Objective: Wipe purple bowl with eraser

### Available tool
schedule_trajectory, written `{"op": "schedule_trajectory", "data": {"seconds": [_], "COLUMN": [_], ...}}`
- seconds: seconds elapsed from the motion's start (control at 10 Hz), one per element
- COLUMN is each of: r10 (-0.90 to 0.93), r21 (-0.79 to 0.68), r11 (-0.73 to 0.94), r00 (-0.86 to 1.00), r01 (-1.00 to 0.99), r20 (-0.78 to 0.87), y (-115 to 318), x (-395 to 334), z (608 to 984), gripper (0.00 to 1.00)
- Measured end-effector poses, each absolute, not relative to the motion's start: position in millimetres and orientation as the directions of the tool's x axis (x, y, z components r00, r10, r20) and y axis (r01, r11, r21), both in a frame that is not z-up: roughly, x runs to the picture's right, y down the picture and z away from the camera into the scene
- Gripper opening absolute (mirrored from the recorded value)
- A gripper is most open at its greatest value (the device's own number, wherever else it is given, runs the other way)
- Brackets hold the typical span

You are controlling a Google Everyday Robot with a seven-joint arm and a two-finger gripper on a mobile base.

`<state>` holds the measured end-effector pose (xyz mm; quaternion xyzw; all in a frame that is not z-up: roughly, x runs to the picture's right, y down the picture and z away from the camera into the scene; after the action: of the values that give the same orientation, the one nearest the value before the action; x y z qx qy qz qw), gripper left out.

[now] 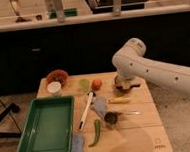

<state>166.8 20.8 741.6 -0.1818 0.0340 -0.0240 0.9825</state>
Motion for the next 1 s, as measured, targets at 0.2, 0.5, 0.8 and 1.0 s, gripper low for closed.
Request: {"op": "schedule_trajectory", "data": {"seconds": [0.2, 0.5, 0.8, 1.0], "r10": [-0.034, 0.013, 0.046, 0.072], "r21": [-0.344, -0.330, -0.323, -0.318], "r11": [0.939, 0.943, 0.944, 0.943], "r00": [0.998, 0.998, 0.996, 0.994], "r01": [0.011, -0.034, -0.067, -0.093], "r20": [-0.061, -0.065, -0.070, -0.077], "y": [19, 23, 27, 30], "x": [173, 189, 199, 208], "z": [738, 735, 733, 733], "gripper": [0.02, 0.02, 0.02, 0.02]}}
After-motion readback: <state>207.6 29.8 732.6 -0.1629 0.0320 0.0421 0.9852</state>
